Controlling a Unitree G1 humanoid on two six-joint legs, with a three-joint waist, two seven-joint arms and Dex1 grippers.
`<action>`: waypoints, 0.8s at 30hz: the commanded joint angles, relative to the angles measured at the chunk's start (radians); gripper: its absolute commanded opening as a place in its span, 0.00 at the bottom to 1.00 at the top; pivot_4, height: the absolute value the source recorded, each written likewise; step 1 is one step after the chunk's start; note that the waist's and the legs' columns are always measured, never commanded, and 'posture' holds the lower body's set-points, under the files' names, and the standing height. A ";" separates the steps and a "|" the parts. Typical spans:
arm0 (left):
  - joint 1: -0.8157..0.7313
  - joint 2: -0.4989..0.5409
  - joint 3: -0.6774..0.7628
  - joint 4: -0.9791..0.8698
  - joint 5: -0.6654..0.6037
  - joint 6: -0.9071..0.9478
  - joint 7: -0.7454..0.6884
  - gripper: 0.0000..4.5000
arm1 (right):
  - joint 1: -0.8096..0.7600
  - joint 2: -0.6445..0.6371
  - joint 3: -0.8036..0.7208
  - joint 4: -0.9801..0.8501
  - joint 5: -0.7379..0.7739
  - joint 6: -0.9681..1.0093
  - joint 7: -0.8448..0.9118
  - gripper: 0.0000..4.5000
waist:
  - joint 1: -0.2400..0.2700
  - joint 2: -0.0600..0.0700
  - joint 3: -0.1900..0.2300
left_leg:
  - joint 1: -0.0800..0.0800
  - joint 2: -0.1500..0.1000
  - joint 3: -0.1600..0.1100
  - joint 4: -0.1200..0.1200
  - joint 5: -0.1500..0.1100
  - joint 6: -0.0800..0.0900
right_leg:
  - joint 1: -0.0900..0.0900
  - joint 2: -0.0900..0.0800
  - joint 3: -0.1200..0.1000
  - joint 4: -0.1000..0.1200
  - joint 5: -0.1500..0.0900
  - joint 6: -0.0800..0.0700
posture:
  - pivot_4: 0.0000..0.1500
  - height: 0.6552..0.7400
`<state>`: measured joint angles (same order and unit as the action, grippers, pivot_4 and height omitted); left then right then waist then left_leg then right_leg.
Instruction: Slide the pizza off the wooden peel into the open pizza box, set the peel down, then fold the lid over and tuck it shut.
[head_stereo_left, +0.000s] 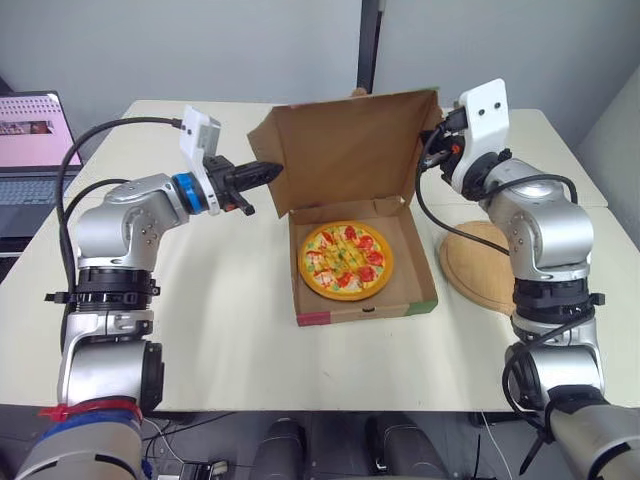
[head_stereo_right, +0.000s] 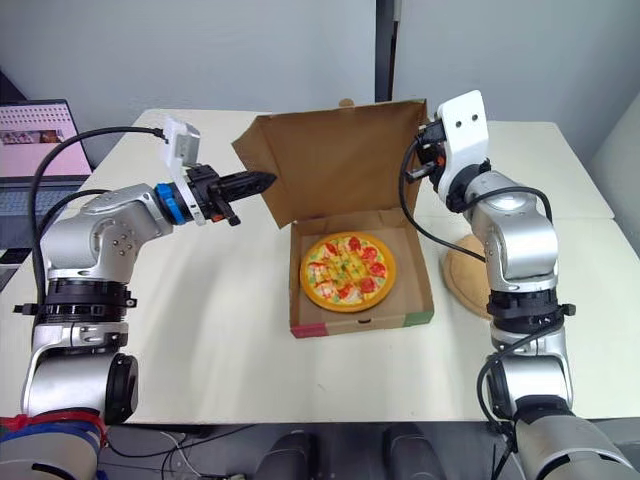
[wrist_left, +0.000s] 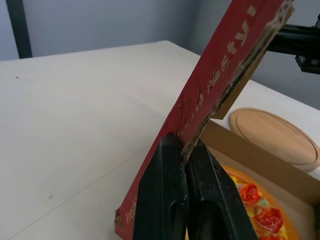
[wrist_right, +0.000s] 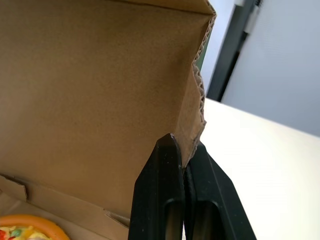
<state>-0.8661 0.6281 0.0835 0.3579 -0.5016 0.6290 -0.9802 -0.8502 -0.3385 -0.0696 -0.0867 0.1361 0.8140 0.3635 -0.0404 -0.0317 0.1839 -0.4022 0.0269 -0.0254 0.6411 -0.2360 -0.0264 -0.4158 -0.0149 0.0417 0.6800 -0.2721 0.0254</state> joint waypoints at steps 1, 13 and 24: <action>-0.026 -0.009 -0.009 -0.016 0.011 -0.046 -0.044 0.00 | -0.004 0.001 -0.003 -0.061 0.031 -0.008 0.008 0.01 | 0.000 0.000 0.000 | 0.000 0.000 0.000 0.000 0.000 0.000 | 0.000 0.000 0.000 0.000 0.000 0.000 | 1.00 0.90; -0.040 -0.042 0.015 0.035 0.057 -0.125 -0.027 0.00 | 0.195 -0.146 -0.111 -0.276 0.186 0.143 0.117 0.69 | 0.011 0.000 0.000 | -0.001 0.000 0.000 0.000 0.000 0.000 | 0.000 0.000 0.000 -0.001 0.000 0.000 | 1.00 0.90; -0.056 -0.044 0.019 0.066 0.072 -0.163 -0.027 0.00 | 0.578 -0.378 0.051 -0.250 0.021 -0.167 0.218 0.24 | -0.001 -0.001 0.000 | 0.001 0.000 0.001 0.002 0.000 0.000 | 0.002 0.002 0.002 -0.002 -0.002 0.003 | 1.00 0.90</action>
<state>-0.8883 0.5798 0.0828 0.4351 -0.4293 0.4896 -1.0009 -0.2788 -0.7065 -0.0429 -0.3186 0.1767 0.7079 0.5593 -0.0414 -0.0323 0.1842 -0.4008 0.0280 -0.0242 0.6435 -0.2360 -0.0261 -0.4135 -0.0115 0.0441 0.6783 -0.2753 0.0310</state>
